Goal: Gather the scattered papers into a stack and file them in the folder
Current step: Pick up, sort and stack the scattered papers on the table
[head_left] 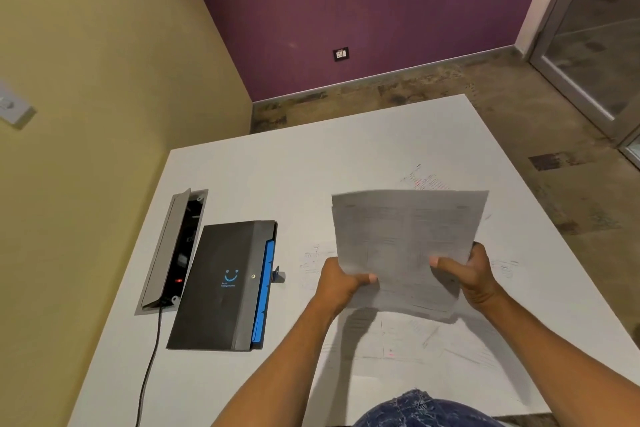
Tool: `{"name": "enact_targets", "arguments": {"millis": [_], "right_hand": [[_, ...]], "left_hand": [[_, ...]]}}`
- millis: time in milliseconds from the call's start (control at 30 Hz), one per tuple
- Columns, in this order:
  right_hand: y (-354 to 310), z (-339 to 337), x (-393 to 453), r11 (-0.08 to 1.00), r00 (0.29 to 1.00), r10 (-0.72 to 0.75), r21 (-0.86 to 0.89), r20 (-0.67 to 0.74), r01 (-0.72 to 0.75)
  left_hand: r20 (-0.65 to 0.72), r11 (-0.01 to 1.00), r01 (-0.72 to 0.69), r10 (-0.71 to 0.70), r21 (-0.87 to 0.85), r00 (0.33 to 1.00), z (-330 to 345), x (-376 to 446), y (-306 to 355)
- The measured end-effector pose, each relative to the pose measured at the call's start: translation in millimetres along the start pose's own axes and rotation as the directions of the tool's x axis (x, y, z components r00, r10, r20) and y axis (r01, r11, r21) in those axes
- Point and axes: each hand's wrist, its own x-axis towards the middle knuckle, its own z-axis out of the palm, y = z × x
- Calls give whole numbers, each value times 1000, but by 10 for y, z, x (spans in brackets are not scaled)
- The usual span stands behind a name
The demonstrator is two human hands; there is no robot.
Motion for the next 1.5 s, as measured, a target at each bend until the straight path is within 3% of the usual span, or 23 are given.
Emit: {"name": "enact_targets", "arguments": {"millis": [133,333,467,533,633,767,867,1000,1200,1367,1500], "right_hand": [[124,-61,-26,999,999,6,-50,40,-4],[303,-181,-56,974,970,227,-27,81,-226],[331,-131,-30,965,966,260,-40,-16,-260],[343,-137,0,966,962,254,-27,-105,-258],[339,-184,2,972,947,235,53,-221,-229],[339,-291,-39,971,937,236,92,-258,-219],[345,-331,-80,973,941,232,79,-246,-219],[359,-362,-116,971,938,238,80,-253,-225],[395,-369,-127,972,935,235,74,-265,-224],[380,-371,-141,969,935,246,83,-254,-233],[384,-381,-135,970,933,244,87,-266,-229]], "left_hand": [[-3,1000,-15,15,27,1000,18,-23,-118],[42,983,-4,-4,183,999,-26,-35,-381],[40,959,16,-28,283,999,-88,-13,-472],[-94,902,137,-108,409,990,-128,22,-547],[-401,680,436,-222,589,889,-277,-1,-675],[-466,577,581,-353,574,811,-470,-78,-976],[-506,545,617,-359,569,784,-494,-157,-1159],[-536,563,652,-386,507,751,-462,-166,-1209],[-444,609,608,-420,509,792,-373,-71,-1186],[-309,858,386,-287,337,907,-426,-116,-1090],[-273,922,259,-180,288,945,-589,-72,-911]]}}
